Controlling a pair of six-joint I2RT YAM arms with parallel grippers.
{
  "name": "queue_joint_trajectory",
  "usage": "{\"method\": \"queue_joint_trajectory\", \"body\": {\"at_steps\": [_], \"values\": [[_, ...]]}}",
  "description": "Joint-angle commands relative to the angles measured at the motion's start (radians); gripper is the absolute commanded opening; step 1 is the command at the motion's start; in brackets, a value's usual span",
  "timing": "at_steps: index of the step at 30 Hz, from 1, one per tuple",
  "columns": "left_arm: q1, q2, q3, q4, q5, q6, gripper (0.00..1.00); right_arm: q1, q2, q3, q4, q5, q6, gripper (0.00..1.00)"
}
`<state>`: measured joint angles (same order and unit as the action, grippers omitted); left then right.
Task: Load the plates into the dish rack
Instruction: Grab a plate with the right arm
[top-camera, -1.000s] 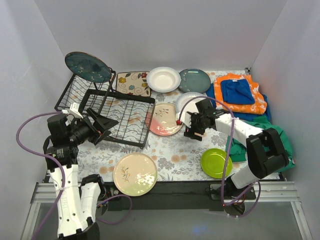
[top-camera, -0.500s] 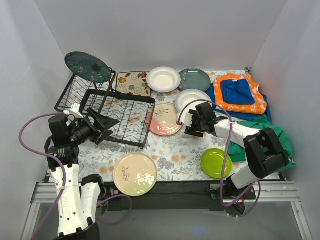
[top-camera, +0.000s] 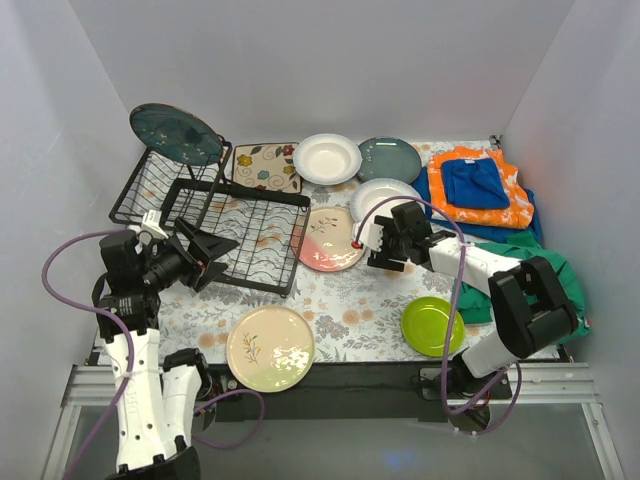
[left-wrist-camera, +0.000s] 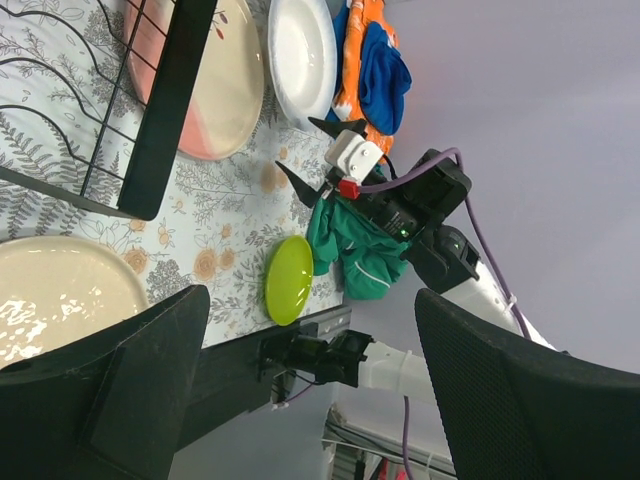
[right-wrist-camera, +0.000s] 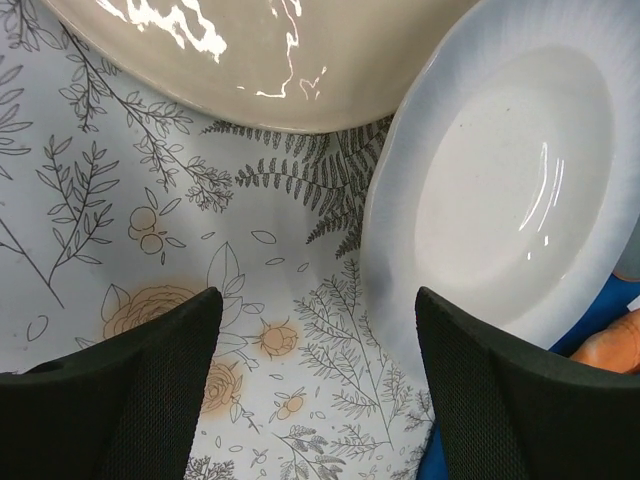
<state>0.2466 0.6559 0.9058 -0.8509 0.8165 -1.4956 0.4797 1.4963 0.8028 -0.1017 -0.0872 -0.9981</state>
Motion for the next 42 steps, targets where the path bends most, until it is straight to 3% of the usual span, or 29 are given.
{"method": "queue_joint_trajectory", "body": {"at_steps": [1, 7, 15, 18, 19, 22, 28, 32, 42], "values": [[0.003, 0.022, -0.004, 0.021, 0.026, 0.0, 0.82, -0.007, 0.079, 0.053, 0.034, 0.046, 0.016, 0.83], [0.002, 0.045, 0.001, 0.047, 0.023, -0.008, 0.82, -0.01, 0.136, 0.053, 0.12, 0.084, 0.026, 0.81], [-0.006, 0.06, -0.01, 0.087, 0.012, -0.049, 0.82, -0.007, 0.194, 0.016, 0.214, 0.116, 0.003, 0.6], [-0.013, 0.073, -0.01, 0.087, 0.0, -0.064, 0.82, -0.006, 0.188, -0.017, 0.249, 0.112, 0.0, 0.44], [-0.016, 0.074, -0.01, 0.087, -0.005, -0.068, 0.81, -0.006, 0.185, -0.027, 0.253, 0.11, -0.002, 0.35], [-0.036, 0.089, -0.013, 0.092, -0.03, -0.083, 0.81, -0.006, 0.156, -0.069, 0.284, 0.101, -0.007, 0.22], [-0.185, 0.148, -0.007, 0.171, -0.144, -0.158, 0.81, -0.006, 0.082, -0.149, 0.365, 0.098, -0.023, 0.06], [-0.372, 0.232, 0.01, 0.245, -0.246, -0.232, 0.81, -0.007, 0.027, -0.163, 0.388, 0.095, -0.011, 0.01], [-0.492, 0.378, 0.096, 0.331, -0.335, -0.331, 0.81, -0.007, -0.177, -0.208, 0.355, 0.011, 0.045, 0.01]]}}
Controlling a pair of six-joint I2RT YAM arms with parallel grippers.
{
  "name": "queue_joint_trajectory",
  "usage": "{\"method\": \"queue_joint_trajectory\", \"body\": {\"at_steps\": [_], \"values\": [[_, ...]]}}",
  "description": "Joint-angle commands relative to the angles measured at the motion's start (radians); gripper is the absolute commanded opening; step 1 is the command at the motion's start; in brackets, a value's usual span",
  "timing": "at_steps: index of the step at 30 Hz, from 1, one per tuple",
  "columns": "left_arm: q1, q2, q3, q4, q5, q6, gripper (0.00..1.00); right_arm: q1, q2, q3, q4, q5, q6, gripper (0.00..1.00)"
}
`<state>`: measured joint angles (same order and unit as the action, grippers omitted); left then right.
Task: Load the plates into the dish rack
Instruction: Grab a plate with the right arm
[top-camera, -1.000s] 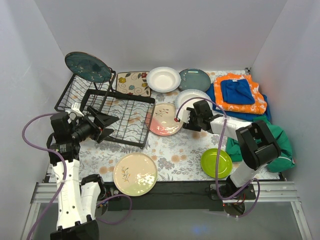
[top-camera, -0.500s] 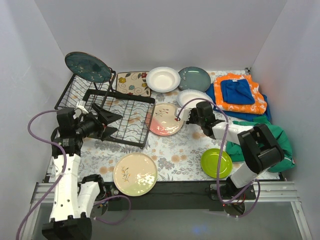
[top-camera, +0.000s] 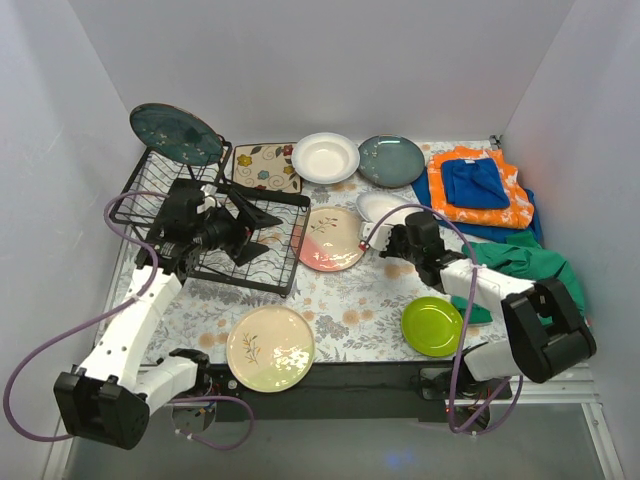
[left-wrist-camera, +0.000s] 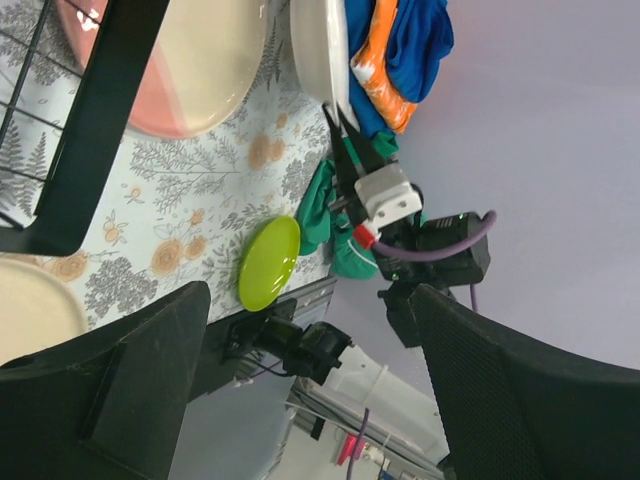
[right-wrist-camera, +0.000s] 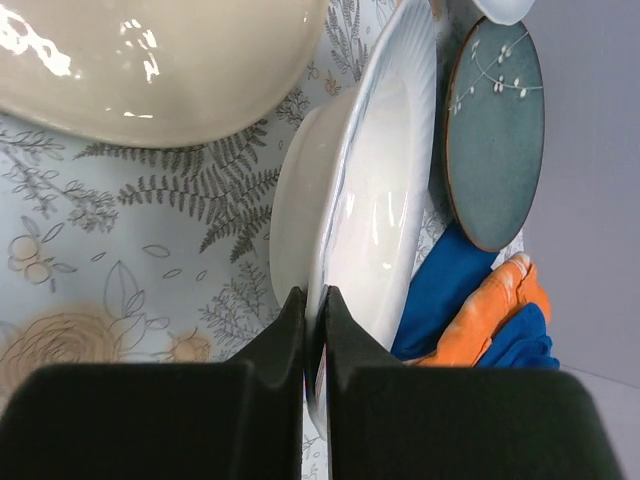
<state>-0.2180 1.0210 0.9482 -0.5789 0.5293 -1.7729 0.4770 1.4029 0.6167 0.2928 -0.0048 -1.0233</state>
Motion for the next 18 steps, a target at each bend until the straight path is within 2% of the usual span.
{"method": "queue_joint_trajectory", "body": {"at_steps": [1, 8, 18], "values": [[-0.037, 0.028, 0.055, 0.066, -0.049, -0.065, 0.81, -0.006, -0.094, -0.025, -0.056, -0.076, 0.074, 0.01], [-0.101, 0.105, 0.063, 0.125, -0.063, -0.149, 0.82, -0.005, -0.218, -0.038, -0.095, -0.107, 0.109, 0.01], [-0.167, 0.258, 0.112, 0.205, -0.055, -0.275, 0.82, 0.014, -0.338, 0.04, -0.176, -0.161, 0.149, 0.01]]}}
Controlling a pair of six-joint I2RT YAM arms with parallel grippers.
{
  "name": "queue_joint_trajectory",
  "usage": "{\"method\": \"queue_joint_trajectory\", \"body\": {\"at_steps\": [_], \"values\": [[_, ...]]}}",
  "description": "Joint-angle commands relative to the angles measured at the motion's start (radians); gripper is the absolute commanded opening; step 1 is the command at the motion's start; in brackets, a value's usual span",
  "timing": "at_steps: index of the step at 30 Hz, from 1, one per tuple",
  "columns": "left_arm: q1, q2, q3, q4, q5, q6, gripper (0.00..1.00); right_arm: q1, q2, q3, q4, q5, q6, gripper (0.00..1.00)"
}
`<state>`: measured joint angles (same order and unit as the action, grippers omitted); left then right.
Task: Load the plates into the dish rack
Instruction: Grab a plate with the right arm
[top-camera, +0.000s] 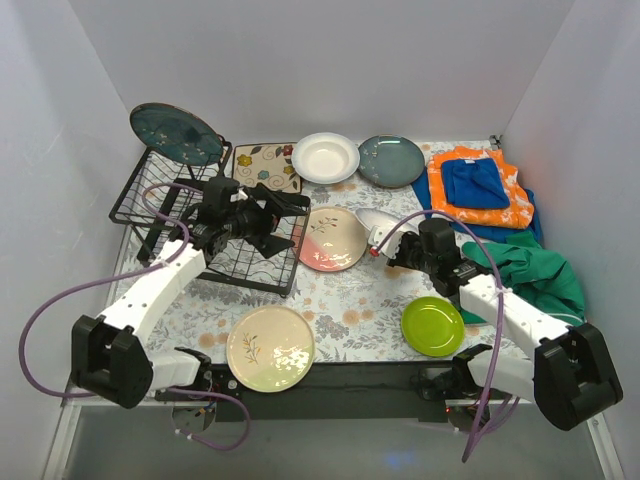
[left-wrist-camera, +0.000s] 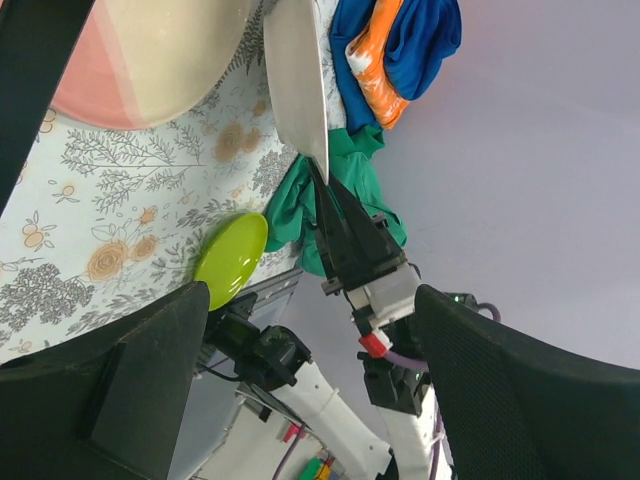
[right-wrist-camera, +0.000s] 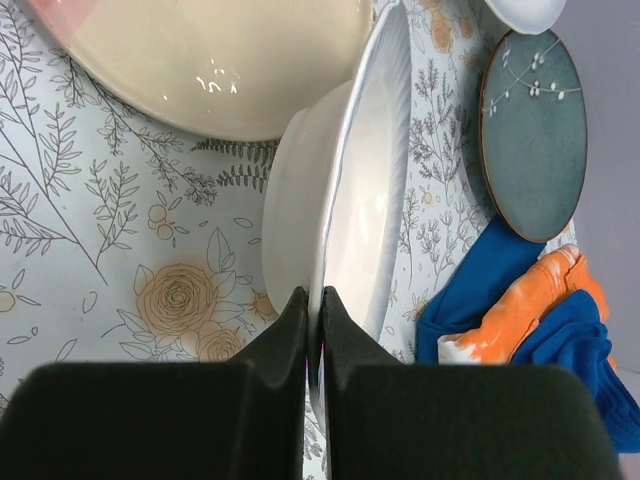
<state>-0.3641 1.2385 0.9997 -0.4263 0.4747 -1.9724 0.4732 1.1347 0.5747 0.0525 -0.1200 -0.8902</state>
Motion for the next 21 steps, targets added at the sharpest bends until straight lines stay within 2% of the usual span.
{"method": "queue_joint_trajectory", "body": {"at_steps": [1, 11, 21], "values": [[-0.03, 0.061, 0.071, 0.052, 0.002, -0.08, 0.82, 0.022, -0.076, 0.089, 0.061, -0.049, 0.019, 0.01], [-0.088, 0.265, 0.158, 0.052, 0.067, -0.086, 0.82, 0.116, -0.118, 0.132, 0.027, -0.04, 0.059, 0.01], [-0.145, 0.455, 0.263, 0.054, 0.082, -0.102, 0.82, 0.134, -0.128, 0.139, 0.02, -0.027, 0.056, 0.01]]}}
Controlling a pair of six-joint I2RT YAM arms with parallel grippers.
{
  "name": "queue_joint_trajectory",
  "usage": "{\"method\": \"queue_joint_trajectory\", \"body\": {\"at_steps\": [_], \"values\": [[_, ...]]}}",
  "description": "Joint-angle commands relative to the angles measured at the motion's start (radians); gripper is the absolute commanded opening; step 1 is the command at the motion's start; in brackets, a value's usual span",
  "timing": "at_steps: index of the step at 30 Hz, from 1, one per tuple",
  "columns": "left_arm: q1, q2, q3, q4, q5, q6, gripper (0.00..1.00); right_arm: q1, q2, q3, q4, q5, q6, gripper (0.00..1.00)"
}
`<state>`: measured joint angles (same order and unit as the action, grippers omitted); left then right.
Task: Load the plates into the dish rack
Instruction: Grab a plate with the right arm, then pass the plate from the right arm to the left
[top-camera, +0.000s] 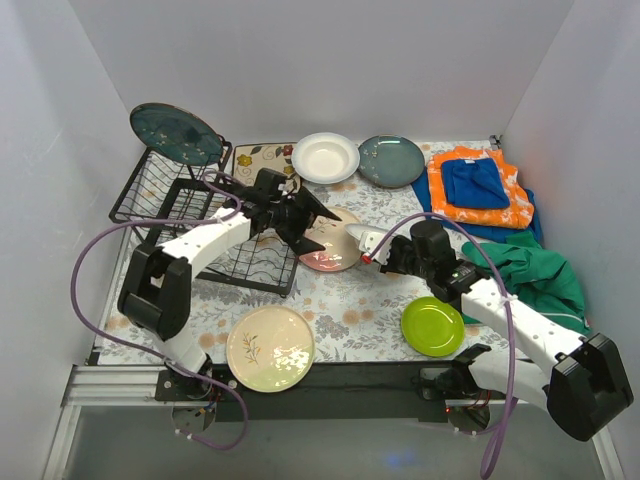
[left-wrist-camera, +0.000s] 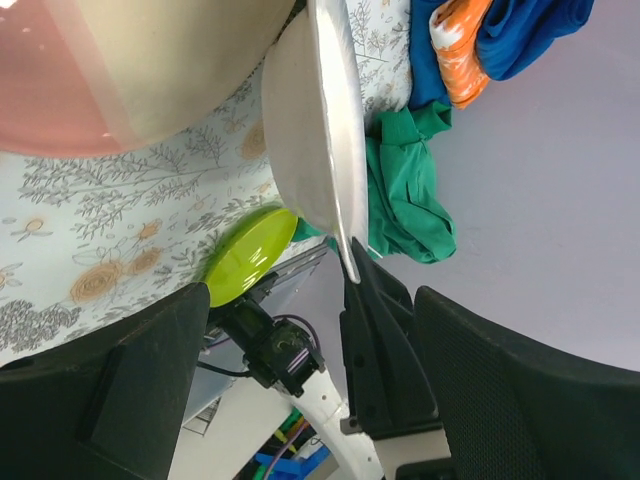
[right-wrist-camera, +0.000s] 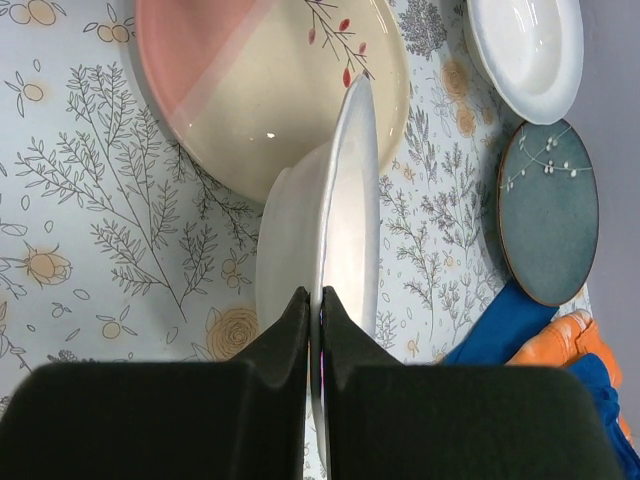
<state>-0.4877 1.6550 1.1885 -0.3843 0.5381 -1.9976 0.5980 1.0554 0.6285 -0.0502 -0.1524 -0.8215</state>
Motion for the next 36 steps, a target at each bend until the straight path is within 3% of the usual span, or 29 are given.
{"method": "queue_joint_trajectory", "body": {"at_steps": [1, 5, 17, 20, 24, 27, 36], "values": [[-0.025, 0.057, 0.088, 0.013, 0.019, -0.078, 0.82, 0.011, -0.054, 0.089, 0.119, 0.007, -0.011, 0.01], [-0.038, 0.132, 0.132, 0.033, 0.033, -0.095, 0.81, 0.013, -0.063, 0.108, 0.107, 0.005, -0.002, 0.01], [-0.065, 0.301, 0.267, 0.055, 0.118, -0.075, 0.59, 0.04, -0.087, 0.117, 0.082, -0.009, 0.001, 0.01], [-0.065, 0.315, 0.292, 0.044, 0.137, -0.047, 0.45, 0.046, -0.094, 0.114, 0.075, -0.016, -0.001, 0.01], [-0.065, 0.328, 0.336, -0.002, 0.135, 0.023, 0.16, 0.059, -0.107, 0.102, 0.062, -0.026, -0.004, 0.01], [-0.065, 0.342, 0.384, -0.06, 0.128, 0.071, 0.02, 0.068, -0.117, 0.094, 0.053, -0.029, -0.005, 0.01], [-0.065, 0.313, 0.487, -0.126, 0.062, 0.289, 0.0, 0.08, -0.112, 0.066, -0.002, -0.015, 0.041, 0.01]]}}
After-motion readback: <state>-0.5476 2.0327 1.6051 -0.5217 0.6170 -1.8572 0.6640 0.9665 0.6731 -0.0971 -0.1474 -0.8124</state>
